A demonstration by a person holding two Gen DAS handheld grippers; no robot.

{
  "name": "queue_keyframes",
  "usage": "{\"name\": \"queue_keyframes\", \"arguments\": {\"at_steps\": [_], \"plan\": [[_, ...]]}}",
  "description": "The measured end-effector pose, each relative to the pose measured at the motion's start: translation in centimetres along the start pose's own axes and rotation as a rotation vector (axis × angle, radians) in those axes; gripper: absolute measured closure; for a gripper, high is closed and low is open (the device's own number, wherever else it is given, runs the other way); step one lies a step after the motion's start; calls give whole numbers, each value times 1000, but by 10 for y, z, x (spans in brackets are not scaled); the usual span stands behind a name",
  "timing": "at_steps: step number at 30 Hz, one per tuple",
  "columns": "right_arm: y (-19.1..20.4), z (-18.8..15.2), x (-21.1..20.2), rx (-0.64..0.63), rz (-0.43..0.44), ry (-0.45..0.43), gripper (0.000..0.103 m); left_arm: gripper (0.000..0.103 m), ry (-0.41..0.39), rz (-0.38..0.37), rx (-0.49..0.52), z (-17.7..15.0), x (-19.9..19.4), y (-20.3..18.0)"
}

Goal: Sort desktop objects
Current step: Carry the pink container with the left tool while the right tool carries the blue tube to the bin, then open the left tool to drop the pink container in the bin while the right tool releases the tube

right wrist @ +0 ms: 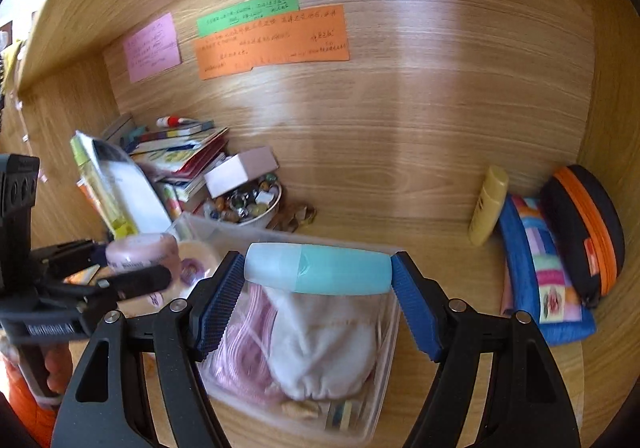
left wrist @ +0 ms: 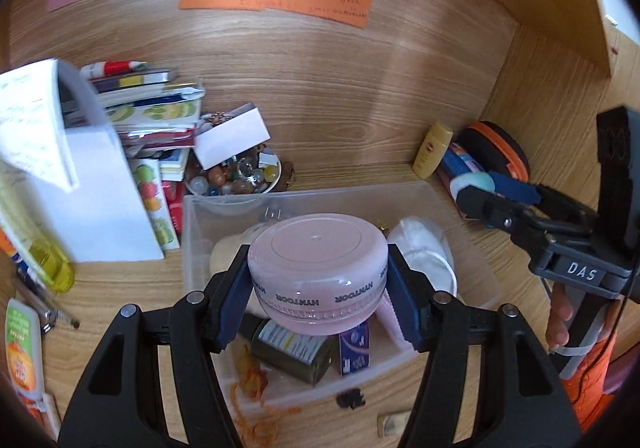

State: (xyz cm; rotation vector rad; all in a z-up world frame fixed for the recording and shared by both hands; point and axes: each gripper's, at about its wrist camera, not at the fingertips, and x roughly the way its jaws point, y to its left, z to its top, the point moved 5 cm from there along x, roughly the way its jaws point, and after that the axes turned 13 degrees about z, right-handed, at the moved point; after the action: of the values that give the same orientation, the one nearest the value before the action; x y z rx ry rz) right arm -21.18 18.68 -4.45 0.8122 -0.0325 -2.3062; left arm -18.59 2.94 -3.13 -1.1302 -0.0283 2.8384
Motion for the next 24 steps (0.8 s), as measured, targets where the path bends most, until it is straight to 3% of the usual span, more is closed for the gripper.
{"name": "queue_keyframes", "arguments": {"at_steps": [9, 13, 24], "plan": [[-22, -7, 44, 68, -40, 54, 32, 40, 53, -51, -22, -2, 31, -13], [-29, -14, 57, 102, -33, 84, 32, 40, 63, -41, 8, -7, 38, -21], [-28, -24, 59, 72, -68, 88, 31, 40, 97, -41, 27, -17, 47, -24]]}}
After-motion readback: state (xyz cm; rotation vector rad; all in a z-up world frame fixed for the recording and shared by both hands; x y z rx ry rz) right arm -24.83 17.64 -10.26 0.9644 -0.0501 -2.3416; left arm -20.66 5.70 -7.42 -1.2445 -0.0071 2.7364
